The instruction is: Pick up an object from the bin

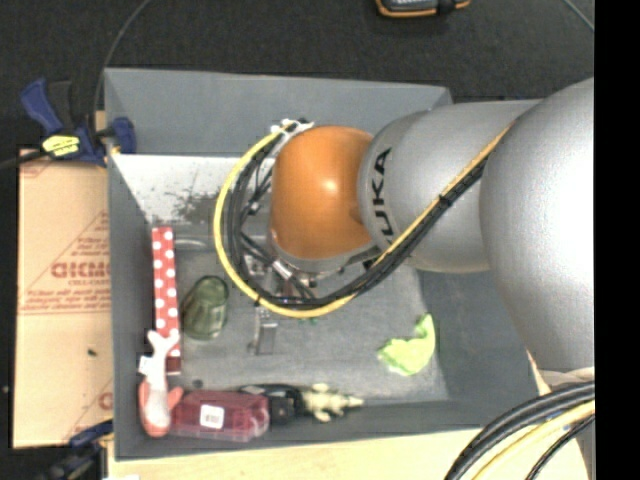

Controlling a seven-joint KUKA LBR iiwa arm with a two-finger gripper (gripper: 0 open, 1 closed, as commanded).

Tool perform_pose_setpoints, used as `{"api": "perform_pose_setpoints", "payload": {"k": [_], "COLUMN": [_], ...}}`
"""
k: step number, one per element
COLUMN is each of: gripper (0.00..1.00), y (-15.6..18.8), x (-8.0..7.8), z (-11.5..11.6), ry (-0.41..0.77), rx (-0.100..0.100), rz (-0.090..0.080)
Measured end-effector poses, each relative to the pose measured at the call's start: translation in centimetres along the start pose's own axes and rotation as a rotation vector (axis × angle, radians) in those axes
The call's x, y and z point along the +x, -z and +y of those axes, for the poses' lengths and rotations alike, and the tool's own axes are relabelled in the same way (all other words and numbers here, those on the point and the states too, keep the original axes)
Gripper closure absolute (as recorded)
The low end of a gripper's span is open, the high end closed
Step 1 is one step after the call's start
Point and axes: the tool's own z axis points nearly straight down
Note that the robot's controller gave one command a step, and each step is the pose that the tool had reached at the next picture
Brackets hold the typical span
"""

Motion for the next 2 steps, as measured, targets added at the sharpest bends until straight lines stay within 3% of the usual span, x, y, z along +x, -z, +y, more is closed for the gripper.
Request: {"api": "perform_pose_setpoints", "payload": {"k": [1,2], "gripper": [0.00,0.00], "y": [-7.2,-0.7], "x": [6.7,7.3], "z": [-4.4,-3.7], "ry": [0.237,0.360], "rx": [0.000,-0.001], "rz": [-0.019,-0.004]}}
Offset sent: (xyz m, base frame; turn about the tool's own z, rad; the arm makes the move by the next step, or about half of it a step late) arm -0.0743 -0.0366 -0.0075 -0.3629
